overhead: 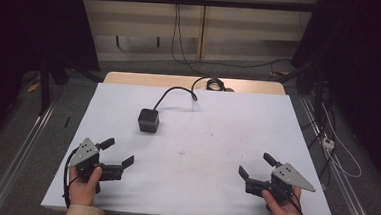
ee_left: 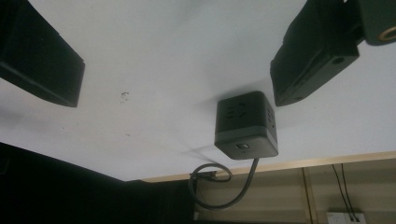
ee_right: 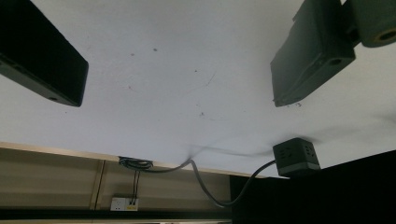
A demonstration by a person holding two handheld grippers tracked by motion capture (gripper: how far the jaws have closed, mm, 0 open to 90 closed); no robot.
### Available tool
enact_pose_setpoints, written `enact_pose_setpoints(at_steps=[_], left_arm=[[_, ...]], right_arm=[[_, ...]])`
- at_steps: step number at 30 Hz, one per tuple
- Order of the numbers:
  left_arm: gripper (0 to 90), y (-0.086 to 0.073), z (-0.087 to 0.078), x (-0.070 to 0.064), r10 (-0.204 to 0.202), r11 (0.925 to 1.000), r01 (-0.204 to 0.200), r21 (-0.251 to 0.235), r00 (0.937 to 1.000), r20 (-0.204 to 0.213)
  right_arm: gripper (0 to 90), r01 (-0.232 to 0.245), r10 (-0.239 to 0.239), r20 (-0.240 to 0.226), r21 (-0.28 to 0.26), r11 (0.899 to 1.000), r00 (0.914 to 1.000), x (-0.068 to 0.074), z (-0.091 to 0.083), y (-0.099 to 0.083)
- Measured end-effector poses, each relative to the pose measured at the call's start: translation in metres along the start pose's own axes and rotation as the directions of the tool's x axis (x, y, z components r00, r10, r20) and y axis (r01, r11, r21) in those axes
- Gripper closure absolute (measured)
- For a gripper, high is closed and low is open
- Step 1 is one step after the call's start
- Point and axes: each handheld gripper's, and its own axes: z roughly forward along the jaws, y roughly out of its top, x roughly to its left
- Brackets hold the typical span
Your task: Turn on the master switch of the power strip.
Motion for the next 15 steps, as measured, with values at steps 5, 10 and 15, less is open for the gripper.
enact_pose_setpoints(at_steps=[5,10,15], left_arm=[[2.8,0.0002,0.0008,0.0010,-0.003,1.0000,0.003,-0.006,1.0000,-0.007],[2.8,0.0029,0.0034,-0.0002,0.001,1.0000,-0.001,-0.008,1.0000,-0.003],[2.9,0.0057,0.0057,0.0005,-0.021,0.9996,0.021,-0.020,0.9998,0.000]], right_arm=[[3.5,-0.009,0.009,0.000,0.001,1.000,1.0000,-0.0012,0.0002,-0.0001],[3.6,-0.007,0.007,-0.003,-0.003,1.000,1.0000,-0.0011,0.0000,0.0000],[3.6,-0.012,0.012,-0.001,-0.007,1.000,0.9999,-0.0017,-0.0002,-0.0001]])
